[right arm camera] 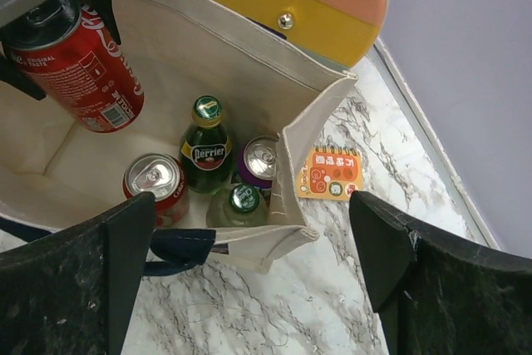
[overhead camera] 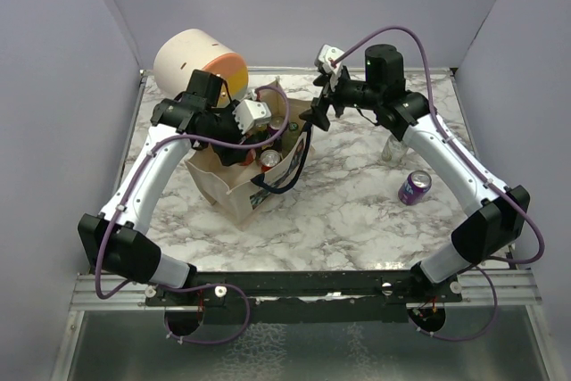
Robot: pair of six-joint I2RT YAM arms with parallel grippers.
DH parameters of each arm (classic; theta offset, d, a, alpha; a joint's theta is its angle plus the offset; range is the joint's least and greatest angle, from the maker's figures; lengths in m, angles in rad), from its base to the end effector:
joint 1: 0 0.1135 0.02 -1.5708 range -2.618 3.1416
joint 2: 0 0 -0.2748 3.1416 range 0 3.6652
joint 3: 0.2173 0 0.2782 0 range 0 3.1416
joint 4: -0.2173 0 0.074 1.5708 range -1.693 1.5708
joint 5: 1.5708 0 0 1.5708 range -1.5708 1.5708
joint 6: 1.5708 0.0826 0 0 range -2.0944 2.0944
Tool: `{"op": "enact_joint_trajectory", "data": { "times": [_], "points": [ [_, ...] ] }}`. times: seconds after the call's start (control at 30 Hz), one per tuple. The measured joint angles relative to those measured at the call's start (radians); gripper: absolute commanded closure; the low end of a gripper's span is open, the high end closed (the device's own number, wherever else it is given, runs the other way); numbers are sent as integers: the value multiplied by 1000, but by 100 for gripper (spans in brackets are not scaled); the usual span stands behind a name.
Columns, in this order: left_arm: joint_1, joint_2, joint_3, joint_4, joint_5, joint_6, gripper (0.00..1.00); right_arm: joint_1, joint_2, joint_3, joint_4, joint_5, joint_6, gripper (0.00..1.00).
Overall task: Place the beverage into the canvas bag
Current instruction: Pick up the drink from the canvas bag, then place the drink in the canvas bag.
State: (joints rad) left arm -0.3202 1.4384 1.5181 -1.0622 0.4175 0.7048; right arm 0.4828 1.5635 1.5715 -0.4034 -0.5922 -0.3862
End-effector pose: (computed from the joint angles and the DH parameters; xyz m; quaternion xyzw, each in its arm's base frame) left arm 0.3053 -0.1365 0.3429 0.5115 0.7865 -0.1405 0.3163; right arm 0.3512 0.2361 0.3955 -0.4818 0.6539 0.2682 0.5180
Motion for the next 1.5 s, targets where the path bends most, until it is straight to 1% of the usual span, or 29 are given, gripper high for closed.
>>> {"op": "enact_joint_trajectory", "data": {
  "times": [0.23,0.37,0.6,0.73,0.93,1.07,1.2,1.4,1.5],
  "points": [
    [14,-6,-114,47,8,-22,100,3,0,0,0,1,-1,0],
    [15,-6,-151,69,8,-22,100,3,2,5,-5,3,-3,0],
    [15,-23,-217,134,8,-45,100,3,41,71,-34,-5,0,7],
    [15,-62,-265,159,8,-91,100,11,62,97,-85,-54,-17,9],
    [16,-114,-289,200,2,-156,100,78,60,86,-165,-137,-152,10],
    [19,-129,-315,234,-3,-194,100,141,48,24,-201,-163,-286,11],
    [40,-129,-343,253,-5,-233,100,183,45,-33,-228,-178,-389,16],
    [60,-125,-345,287,-5,-271,100,216,43,-111,-246,-186,-523,29],
    [60,-118,-346,299,-6,-273,100,227,37,-138,-268,-186,-609,33]
  ]
}}
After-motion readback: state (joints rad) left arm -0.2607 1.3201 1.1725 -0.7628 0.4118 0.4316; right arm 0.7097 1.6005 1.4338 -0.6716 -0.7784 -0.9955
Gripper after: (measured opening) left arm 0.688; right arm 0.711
